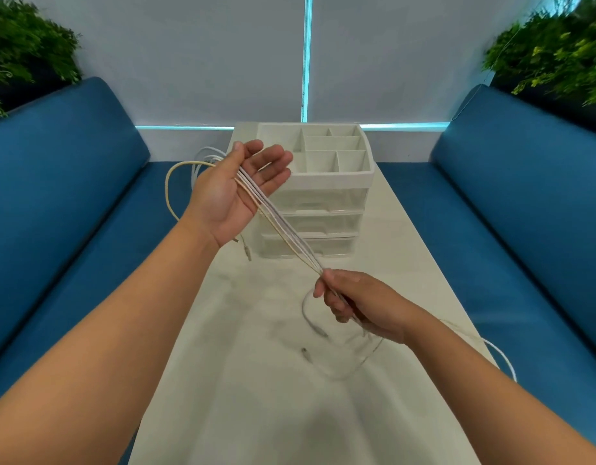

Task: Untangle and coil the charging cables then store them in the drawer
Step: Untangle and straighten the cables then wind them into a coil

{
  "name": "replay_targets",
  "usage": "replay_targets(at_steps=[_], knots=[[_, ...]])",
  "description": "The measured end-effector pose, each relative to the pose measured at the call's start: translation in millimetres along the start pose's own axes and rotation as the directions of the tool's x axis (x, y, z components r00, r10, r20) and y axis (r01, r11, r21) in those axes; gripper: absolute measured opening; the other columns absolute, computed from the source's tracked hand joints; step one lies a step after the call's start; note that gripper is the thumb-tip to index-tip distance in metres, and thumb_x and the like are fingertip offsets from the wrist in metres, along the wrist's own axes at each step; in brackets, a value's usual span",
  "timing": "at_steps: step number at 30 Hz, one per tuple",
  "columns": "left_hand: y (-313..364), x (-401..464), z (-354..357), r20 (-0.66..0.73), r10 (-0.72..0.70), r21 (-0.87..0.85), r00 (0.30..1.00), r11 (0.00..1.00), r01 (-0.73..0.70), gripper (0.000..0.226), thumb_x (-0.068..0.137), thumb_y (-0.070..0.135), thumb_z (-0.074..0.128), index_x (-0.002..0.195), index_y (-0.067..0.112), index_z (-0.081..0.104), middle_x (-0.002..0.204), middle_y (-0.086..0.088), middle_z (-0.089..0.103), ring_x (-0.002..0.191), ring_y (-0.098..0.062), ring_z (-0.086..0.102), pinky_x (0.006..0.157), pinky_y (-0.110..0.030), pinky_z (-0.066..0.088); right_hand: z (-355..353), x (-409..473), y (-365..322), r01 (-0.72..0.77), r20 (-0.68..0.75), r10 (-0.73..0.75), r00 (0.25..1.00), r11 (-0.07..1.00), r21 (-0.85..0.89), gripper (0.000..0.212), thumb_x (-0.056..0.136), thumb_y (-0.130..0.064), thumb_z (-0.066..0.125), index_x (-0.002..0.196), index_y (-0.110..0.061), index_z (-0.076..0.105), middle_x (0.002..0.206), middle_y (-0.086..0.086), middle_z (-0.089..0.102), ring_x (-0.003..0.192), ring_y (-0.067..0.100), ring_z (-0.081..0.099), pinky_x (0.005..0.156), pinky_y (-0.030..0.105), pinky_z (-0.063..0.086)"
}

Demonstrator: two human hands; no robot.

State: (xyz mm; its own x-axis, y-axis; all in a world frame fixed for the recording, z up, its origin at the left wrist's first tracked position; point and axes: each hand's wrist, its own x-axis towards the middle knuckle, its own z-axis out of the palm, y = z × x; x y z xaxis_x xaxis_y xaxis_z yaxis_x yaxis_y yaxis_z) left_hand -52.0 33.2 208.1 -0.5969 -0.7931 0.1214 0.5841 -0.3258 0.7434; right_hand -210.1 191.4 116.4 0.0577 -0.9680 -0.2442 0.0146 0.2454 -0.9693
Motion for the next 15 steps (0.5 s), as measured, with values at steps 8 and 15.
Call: replay_targets(at_steps=[8,15], knots=[[-5,-2,4,0.032,-0.017,0.019,0.999,1.000,0.017,0.034,0.107,0.027,0.028,0.099,0.009,0.056,0.089,-0.009,0.075,0.093,-0.026,0.072,0.082,-0.037,0.058,-7,12,1,-0.178,-0.479,-0.080,0.874,0.865,-0.470,0.053,0.088,-0.057,0.056,0.063,-0.012,0.067,0.053,-0.003,0.054,0.053,0.014,0.046,0.056,0.024,0.037],[0,0,-11,0.009,0.016,-0.004,1.000,1.000,-0.016,0.036,0.107,0.030,0.027,0.095,0.011,0.056,0.101,-0.008,0.075,0.094,-0.022,0.072,0.083,-0.035,0.057,-14,-5,18,0.071,-0.293,-0.100,0.951,0.992,-0.108,0.035,0.095,-0.042,0.052,0.073,-0.016,0.049,0.053,-0.005,0.033,0.049,0.010,0.026,0.049,0.019,0.026]])
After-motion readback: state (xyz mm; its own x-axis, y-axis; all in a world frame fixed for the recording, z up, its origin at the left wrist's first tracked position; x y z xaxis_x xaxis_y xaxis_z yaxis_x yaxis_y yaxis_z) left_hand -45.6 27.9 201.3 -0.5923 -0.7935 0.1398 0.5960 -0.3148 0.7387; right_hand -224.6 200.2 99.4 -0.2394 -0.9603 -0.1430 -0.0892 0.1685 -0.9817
